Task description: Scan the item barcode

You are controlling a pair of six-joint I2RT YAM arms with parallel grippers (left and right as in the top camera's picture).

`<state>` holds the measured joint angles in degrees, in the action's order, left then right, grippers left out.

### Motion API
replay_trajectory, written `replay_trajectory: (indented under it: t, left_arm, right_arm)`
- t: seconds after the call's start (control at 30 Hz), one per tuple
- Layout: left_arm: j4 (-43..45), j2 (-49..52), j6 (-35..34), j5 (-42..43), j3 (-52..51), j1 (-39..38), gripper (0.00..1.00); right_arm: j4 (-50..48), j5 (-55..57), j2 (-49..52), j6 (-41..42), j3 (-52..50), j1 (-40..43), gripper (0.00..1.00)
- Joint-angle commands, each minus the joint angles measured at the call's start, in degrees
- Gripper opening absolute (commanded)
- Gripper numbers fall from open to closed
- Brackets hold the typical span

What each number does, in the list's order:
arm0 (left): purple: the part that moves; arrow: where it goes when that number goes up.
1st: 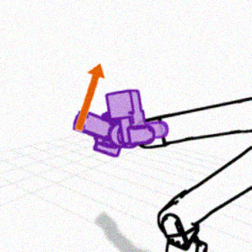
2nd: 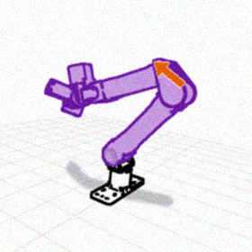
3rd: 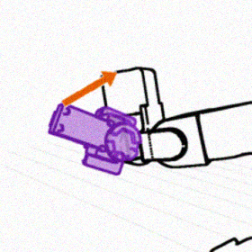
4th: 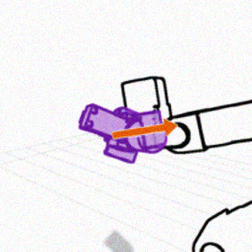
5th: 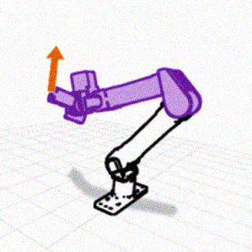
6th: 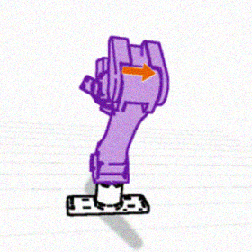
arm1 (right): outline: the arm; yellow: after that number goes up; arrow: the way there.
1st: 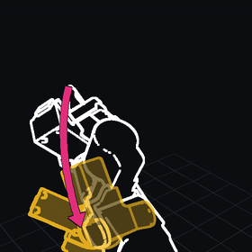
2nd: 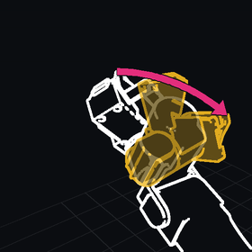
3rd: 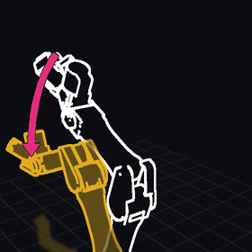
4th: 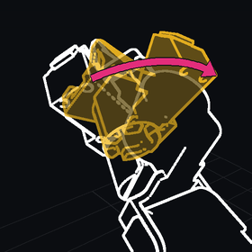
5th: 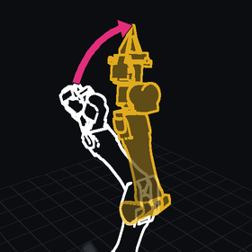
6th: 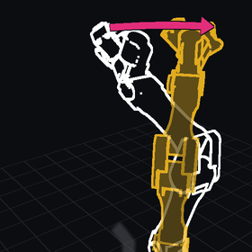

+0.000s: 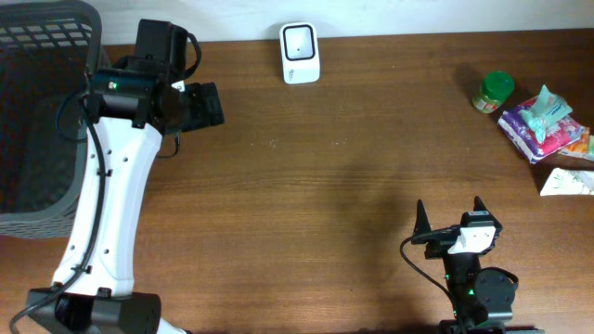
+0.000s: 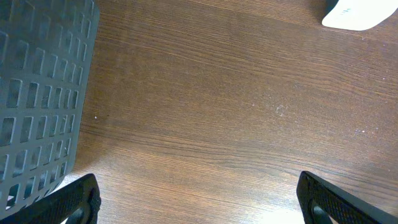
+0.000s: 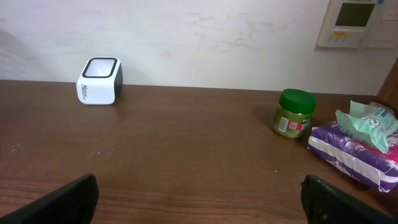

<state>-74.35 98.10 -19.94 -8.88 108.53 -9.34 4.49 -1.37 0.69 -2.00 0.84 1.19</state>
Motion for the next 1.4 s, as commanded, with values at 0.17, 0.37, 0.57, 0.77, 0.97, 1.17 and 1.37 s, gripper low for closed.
replay_trajectory:
  t: [0.17,0.37,0.57,0.77,0.97,1.17,1.37]
  left_arm:
    - [-1.14,0.04,0.26,2.14,0.09,-0.24,0.99]
    - [-5.44,0.66,0.28,1.57,-3.69,-0.28,0.99]
    - [21.35,-7.23,11.65,12.02,-28.44,-0.39,0.99]
    - [52.43,-23.02,19.61,19.65,-58.36,-0.39,0.99]
    - [74.1,-47.12,19.8,18.21,-86.68,-0.33,0.99]
    - [75.19,-72.41,19.8,14.6,-100.17,-0.22,0.99]
    - [74.84,-84.24,19.76,13.66,-108.08,0.85,0.99]
  right_arm:
    - [0.04,0.74,-0.5,-0.35,-0.52,0.39,0.99]
    - [0.04,0.72,-0.5,-0.35,-0.52,0.39,0.99]
    - [0.04,0.74,-0.5,-0.35,-0.52,0.39,0.99]
    - [0.04,0.72,-0.5,-0.35,-0.52,0.39,0.99]
    - [0.04,0.74,-0.5,-0.35,-0.52,0.39,0.99]
    - [0.04,0.74,-0.5,-0.35,-0.52,0.39,0.99]
    - [0.04,0.74,-0.5,-0.35,-0.52,0.39,0.99]
